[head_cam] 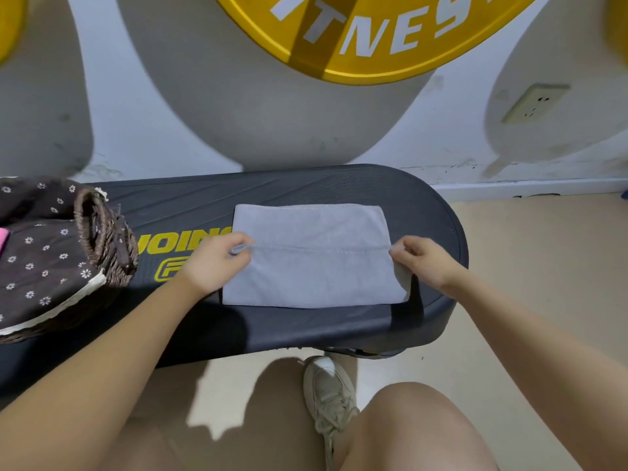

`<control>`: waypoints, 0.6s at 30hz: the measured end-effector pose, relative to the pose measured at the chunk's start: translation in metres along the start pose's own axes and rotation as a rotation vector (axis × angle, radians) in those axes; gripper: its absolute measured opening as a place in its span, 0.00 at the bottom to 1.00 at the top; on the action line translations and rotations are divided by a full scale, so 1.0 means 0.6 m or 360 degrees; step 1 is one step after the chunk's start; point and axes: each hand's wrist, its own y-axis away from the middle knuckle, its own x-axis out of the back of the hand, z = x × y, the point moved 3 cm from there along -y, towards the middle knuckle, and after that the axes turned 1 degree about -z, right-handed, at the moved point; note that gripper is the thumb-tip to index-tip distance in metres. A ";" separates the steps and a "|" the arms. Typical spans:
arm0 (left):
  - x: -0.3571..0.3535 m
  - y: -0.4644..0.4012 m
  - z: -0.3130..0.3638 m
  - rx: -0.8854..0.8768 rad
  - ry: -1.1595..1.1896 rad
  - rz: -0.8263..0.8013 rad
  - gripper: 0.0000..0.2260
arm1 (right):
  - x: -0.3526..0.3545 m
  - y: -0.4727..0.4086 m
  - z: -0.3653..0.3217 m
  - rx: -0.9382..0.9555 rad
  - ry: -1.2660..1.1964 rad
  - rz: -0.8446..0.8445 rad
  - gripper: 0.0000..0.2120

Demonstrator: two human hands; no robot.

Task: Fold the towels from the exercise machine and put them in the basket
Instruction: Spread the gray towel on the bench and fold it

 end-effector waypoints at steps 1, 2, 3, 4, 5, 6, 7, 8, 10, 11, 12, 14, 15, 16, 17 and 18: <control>0.001 -0.014 -0.002 0.0040 0.0101 0.0082 0.06 | 0.005 -0.014 -0.007 0.0043 0.0004 0.0121 0.12; 0.000 -0.029 -0.007 0.0094 0.0186 0.0145 0.06 | 0.009 -0.029 -0.013 0.0080 0.0003 0.0209 0.12; -0.002 -0.041 -0.012 0.0156 0.0285 0.0184 0.08 | 0.012 -0.043 -0.019 0.0109 0.0016 0.0257 0.12; -0.006 -0.053 -0.019 0.0224 0.0418 0.0199 0.10 | 0.012 -0.057 -0.024 0.0127 0.0060 0.0281 0.13; -0.011 -0.064 -0.026 0.0283 0.0559 0.0212 0.14 | 0.012 -0.072 -0.026 0.0137 0.0125 0.0306 0.13; -0.014 -0.075 -0.033 0.0331 0.0655 0.0245 0.16 | 0.012 -0.087 -0.025 0.0142 0.0182 0.0340 0.14; -0.016 -0.085 -0.039 0.0355 0.0697 0.0299 0.16 | 0.011 -0.100 -0.024 0.0142 0.0208 0.0381 0.15; -0.017 -0.094 -0.043 0.0375 0.0705 0.0365 0.13 | 0.011 -0.113 -0.023 0.0136 0.0213 0.0417 0.15; -0.020 -0.113 -0.049 0.0401 0.0690 0.0467 0.11 | 0.011 -0.132 -0.021 0.0129 0.0239 0.0445 0.14; -0.021 -0.122 -0.048 0.0396 0.0670 0.0499 0.12 | 0.009 -0.139 -0.019 0.0130 0.0256 0.0437 0.13; -0.022 -0.129 -0.047 0.0390 0.0623 0.0529 0.16 | 0.008 -0.144 -0.017 0.0147 0.0258 0.0421 0.11; -0.024 -0.137 -0.041 0.0392 0.0435 0.0618 0.22 | 0.005 -0.149 -0.016 0.0246 0.0253 0.0355 0.11; -0.025 -0.138 -0.037 0.0403 0.0355 0.0650 0.23 | 0.004 -0.150 -0.014 0.0311 0.0289 0.0304 0.12; -0.027 -0.138 -0.035 0.0408 0.0301 0.0671 0.22 | 0.002 -0.151 -0.013 0.0366 0.0343 0.0257 0.13; -0.028 -0.137 -0.034 0.0403 0.0252 0.0687 0.22 | 0.001 -0.152 -0.012 0.0403 0.0383 0.0238 0.12; -0.029 -0.138 -0.035 0.0387 0.0206 0.0705 0.22 | 0.001 -0.153 -0.012 0.0427 0.0395 0.0248 0.11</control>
